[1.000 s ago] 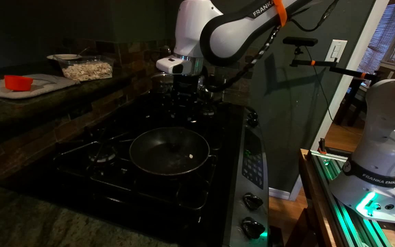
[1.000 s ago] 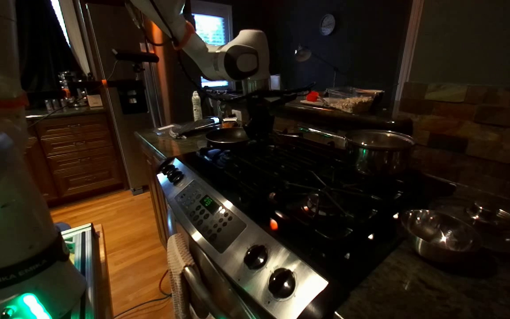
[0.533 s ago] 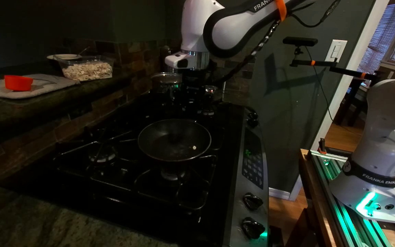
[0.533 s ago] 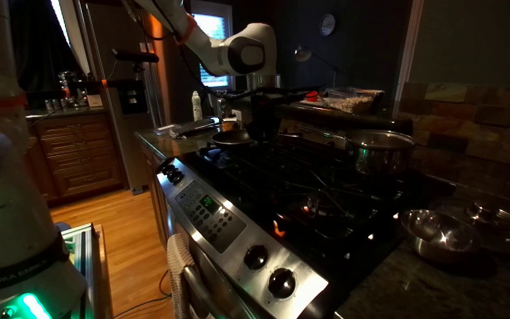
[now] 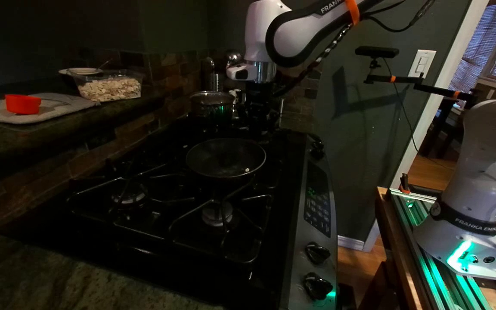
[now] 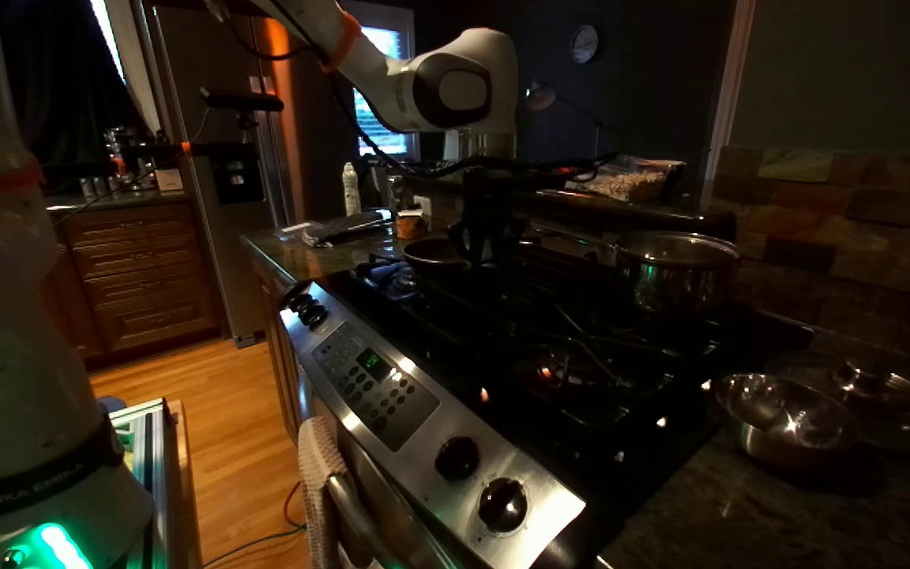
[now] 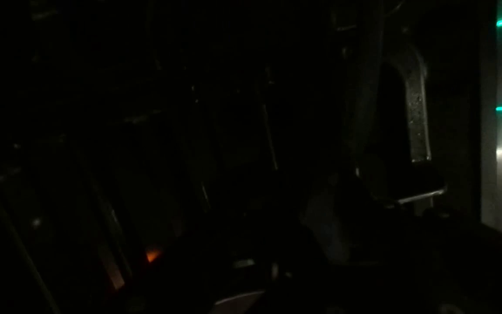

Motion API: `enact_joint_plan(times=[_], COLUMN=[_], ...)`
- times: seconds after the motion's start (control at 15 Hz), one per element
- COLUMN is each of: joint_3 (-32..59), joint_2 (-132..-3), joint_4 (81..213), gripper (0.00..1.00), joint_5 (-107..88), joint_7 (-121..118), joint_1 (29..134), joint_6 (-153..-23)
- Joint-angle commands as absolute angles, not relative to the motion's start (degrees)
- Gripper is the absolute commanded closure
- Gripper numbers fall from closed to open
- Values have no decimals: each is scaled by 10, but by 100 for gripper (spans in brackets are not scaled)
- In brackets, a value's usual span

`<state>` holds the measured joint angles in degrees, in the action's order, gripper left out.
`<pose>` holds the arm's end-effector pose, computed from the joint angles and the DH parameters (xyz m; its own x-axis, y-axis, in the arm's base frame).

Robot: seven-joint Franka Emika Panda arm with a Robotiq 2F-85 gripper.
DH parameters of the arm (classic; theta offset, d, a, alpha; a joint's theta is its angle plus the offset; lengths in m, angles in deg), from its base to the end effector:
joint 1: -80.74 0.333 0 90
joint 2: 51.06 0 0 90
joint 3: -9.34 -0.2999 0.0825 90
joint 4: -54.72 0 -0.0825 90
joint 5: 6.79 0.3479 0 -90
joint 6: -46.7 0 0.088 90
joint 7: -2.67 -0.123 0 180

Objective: Move the pan to the right

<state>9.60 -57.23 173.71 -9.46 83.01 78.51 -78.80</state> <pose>0.5343 -0.0255 0.3670 0.1841 0.9822 -0.0371 0.9829 -0.1838 0.0118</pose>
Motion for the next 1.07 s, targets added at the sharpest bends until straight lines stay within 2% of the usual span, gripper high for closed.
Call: enact_joint_plan(times=[0.0, 0.6, 0.67, 1.0], joint_3=[108, 132, 132, 133], joint_2=[-549, -520, -541, -536], joint_4=[1779, 1804, 1783, 1786], gripper=[92, 92, 67, 67], joint_5=[-78, -67, -70, -70], joint_7=[790, 687, 712, 697], joint_1=[771, 752, 752, 752], joint_6=[-794, -800, -787, -787])
